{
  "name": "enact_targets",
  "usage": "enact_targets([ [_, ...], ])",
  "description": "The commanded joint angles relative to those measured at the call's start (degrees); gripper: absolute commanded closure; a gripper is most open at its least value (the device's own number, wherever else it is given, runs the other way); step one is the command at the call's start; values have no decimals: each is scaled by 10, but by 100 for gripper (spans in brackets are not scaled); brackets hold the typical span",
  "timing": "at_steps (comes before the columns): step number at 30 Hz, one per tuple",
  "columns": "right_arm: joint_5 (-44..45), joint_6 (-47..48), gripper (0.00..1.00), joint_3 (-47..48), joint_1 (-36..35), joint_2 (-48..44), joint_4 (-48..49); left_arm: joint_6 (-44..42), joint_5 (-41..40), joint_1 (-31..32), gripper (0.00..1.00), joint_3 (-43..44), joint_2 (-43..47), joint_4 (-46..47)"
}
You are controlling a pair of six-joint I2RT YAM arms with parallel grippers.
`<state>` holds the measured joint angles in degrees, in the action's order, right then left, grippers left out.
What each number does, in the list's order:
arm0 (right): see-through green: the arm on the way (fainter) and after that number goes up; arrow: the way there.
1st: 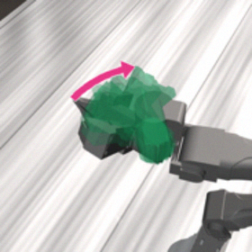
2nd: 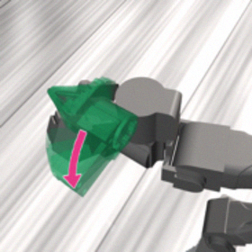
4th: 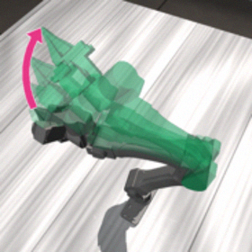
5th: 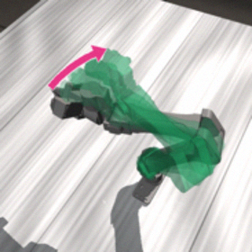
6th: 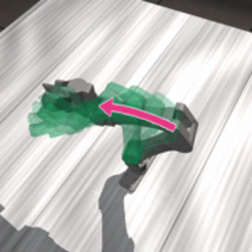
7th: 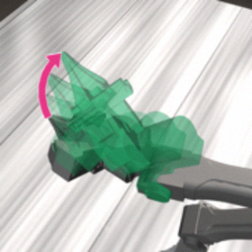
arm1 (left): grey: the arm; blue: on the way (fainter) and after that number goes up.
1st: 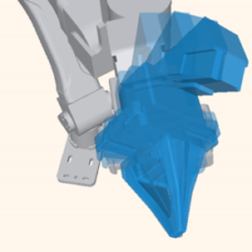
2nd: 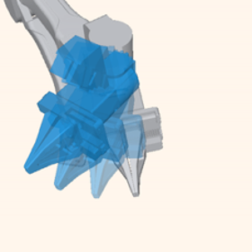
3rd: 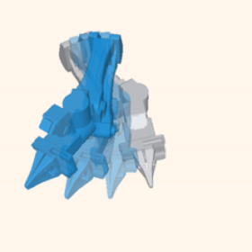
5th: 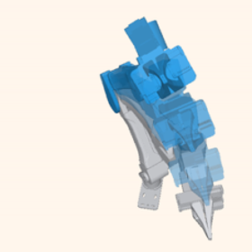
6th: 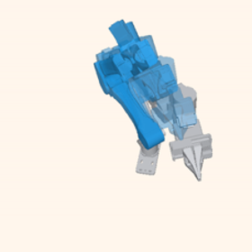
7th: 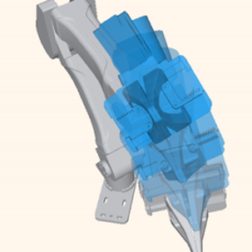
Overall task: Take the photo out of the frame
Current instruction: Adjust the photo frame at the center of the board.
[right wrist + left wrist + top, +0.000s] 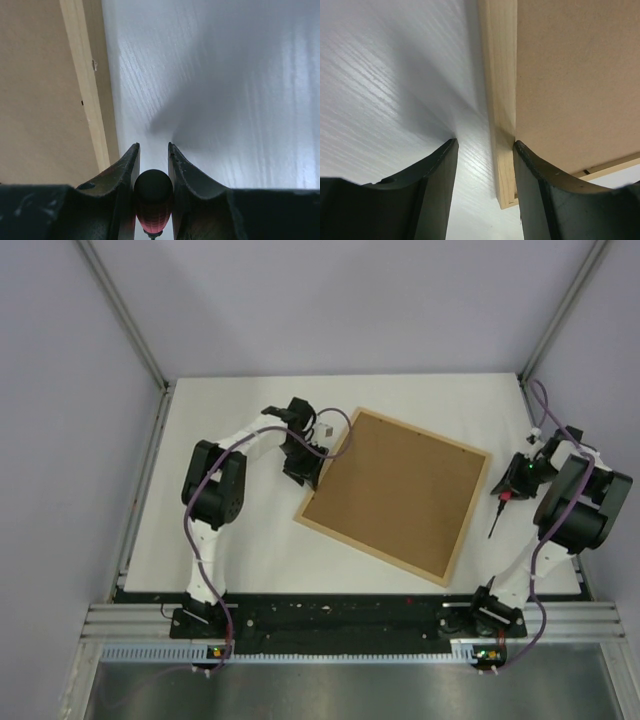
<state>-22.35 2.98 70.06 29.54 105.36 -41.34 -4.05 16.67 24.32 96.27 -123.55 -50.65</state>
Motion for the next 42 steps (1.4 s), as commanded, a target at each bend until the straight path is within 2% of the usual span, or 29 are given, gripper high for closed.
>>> enact_targets([
  [1, -59, -5, 100, 5, -12, 28, 21, 19, -24, -22, 46, 6, -13, -3],
  [12, -50, -58, 100, 53, -138, 96, 61, 25, -18, -28, 46, -21, 6, 0],
  [20, -35, -102, 100, 207, -199, 172, 51, 15, 22, -29, 46, -72, 46, -1],
  [25, -9, -107, 100, 256, -200, 142, 42, 14, 63, -28, 47, -100, 73, 14],
  [29, 6, -109, 100, 266, -207, 70, 42, 17, 50, -39, 45, -67, 95, 14],
  [30, 6, -109, 100, 268, -212, 47, 42, 18, 51, -49, 42, -47, 102, 14],
  [31, 0, -111, 100, 271, -218, 24, 43, 17, 54, -55, 31, -27, 107, 13],
  [32, -10, -116, 100, 272, -223, 7, 47, 15, 64, -64, 2, -1, 114, 13],
  [36, -97, -164, 100, 266, -251, -59, 100, 5, 142, -73, 1, 83, 140, 55],
  [39, -178, -251, 100, 229, -269, -90, 215, 23, 222, -67, 2, 109, 145, 110],
  [42, -210, -303, 100, 203, -308, -98, 295, 39, 294, -45, 2, 148, 119, 131],
])
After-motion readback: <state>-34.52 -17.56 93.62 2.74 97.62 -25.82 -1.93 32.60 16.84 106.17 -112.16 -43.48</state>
